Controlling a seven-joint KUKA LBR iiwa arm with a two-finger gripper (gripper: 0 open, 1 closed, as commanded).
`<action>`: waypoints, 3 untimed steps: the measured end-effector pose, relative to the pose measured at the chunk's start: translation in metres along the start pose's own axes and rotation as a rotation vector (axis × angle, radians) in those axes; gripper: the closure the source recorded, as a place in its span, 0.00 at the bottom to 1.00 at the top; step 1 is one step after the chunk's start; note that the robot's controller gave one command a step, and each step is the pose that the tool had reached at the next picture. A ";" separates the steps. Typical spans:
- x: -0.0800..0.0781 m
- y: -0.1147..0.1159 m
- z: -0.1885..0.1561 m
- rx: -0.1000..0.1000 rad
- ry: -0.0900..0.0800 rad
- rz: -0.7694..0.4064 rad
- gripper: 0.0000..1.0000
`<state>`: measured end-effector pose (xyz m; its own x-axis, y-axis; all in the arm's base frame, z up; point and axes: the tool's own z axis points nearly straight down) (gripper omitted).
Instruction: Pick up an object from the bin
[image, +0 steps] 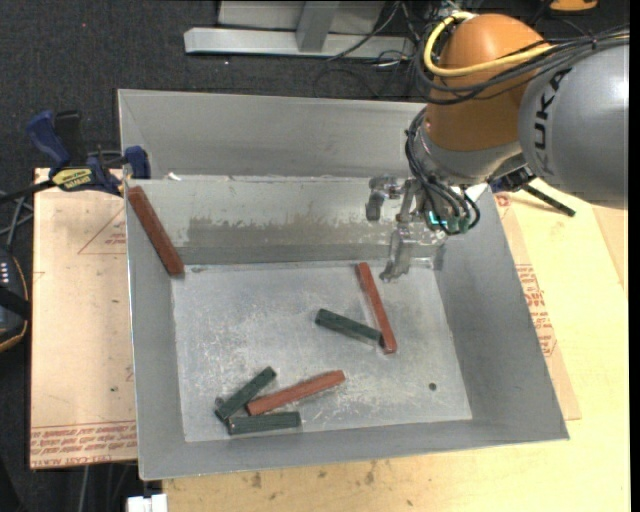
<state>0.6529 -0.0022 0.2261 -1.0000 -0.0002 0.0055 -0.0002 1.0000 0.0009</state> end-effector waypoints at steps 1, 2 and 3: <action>-0.001 0.000 -0.005 0.000 -0.008 0.000 0.00; 0.016 -0.002 0.036 0.001 -0.012 -0.071 0.00; 0.026 -0.008 0.096 0.000 -0.011 -0.092 0.00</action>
Offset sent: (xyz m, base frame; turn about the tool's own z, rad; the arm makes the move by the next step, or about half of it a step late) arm -0.0524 -0.0074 -0.1219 -0.2096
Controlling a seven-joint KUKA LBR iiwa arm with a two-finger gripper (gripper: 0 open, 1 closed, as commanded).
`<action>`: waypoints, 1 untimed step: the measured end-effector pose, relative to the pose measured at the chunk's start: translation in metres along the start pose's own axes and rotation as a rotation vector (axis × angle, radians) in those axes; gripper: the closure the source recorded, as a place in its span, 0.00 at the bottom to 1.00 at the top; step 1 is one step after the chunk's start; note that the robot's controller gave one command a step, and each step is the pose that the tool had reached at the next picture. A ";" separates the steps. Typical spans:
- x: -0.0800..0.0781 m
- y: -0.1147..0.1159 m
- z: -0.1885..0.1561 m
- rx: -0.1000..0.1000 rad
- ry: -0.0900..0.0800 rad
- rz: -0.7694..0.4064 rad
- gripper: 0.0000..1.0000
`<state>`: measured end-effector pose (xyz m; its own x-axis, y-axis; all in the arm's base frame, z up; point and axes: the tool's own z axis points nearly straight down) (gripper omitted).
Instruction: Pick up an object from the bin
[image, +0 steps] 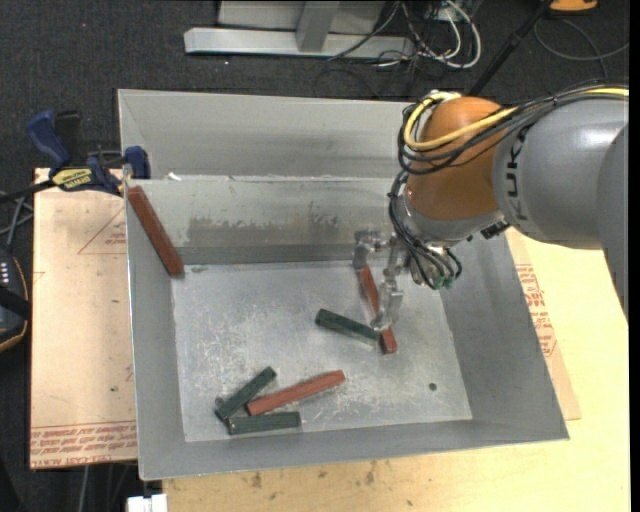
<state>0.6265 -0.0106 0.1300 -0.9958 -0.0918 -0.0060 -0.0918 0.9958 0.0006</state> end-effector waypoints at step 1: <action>0.053 0.003 0.059 -0.001 0.005 0.061 1.00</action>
Offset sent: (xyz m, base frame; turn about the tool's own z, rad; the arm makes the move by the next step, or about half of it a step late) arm 0.0000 0.0000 0.0000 0.0000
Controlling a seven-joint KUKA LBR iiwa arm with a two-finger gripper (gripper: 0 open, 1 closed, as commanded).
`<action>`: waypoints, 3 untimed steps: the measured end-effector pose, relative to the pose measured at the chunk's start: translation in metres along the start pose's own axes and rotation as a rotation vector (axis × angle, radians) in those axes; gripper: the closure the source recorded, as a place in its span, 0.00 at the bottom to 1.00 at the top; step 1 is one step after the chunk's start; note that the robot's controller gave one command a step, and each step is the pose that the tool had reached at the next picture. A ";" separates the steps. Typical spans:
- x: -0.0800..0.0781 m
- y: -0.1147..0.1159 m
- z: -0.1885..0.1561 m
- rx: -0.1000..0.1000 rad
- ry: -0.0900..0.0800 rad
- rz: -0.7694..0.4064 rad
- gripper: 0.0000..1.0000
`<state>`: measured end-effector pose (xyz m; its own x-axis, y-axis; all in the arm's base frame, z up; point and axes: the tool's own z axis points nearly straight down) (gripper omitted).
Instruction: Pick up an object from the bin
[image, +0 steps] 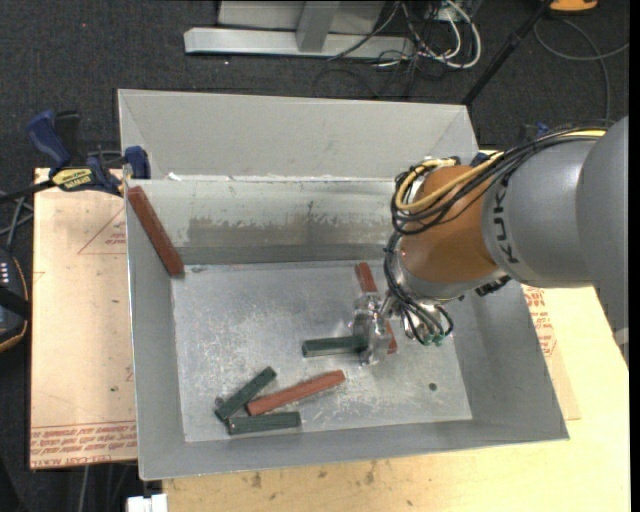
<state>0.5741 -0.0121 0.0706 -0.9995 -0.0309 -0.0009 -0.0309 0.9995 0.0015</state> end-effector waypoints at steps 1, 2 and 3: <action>0.000 0.000 0.000 0.000 0.000 0.000 1.00; 0.011 0.005 -0.123 0.001 -0.002 -0.051 1.00; 0.011 0.005 -0.123 0.001 -0.002 -0.051 1.00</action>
Offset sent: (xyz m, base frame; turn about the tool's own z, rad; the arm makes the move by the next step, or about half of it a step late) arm -0.0124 0.0039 0.1228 -0.0518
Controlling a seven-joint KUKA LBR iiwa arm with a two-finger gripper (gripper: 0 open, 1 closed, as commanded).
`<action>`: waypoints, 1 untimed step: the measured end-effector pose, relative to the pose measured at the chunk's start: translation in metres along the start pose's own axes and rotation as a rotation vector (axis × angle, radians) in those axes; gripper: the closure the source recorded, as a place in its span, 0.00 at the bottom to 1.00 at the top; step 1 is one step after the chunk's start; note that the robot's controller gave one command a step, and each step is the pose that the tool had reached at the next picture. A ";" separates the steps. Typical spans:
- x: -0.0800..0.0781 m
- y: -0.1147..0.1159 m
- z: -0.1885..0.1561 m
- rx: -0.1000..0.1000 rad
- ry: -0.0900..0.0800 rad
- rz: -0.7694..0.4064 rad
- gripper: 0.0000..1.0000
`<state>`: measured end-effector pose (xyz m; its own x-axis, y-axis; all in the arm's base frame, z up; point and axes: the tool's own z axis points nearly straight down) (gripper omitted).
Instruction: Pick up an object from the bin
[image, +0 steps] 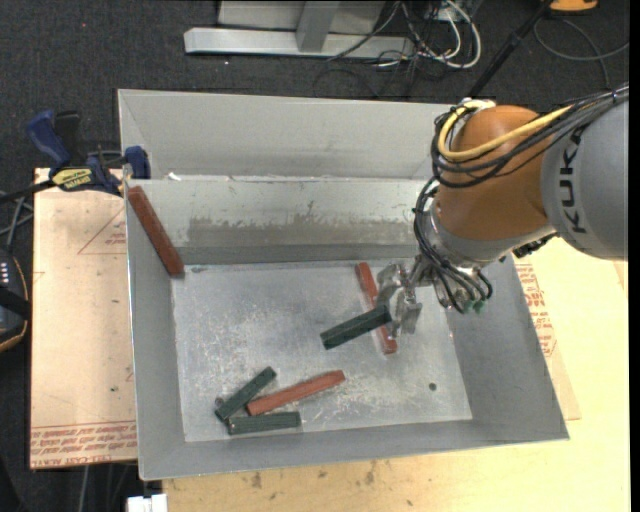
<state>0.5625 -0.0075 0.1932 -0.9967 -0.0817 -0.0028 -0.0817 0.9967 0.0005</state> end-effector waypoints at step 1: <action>-0.003 -0.006 -0.023 -0.001 0.005 -0.091 1.00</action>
Offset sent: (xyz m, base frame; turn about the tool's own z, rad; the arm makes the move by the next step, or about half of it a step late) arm -0.0032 0.0520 0.1300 0.3811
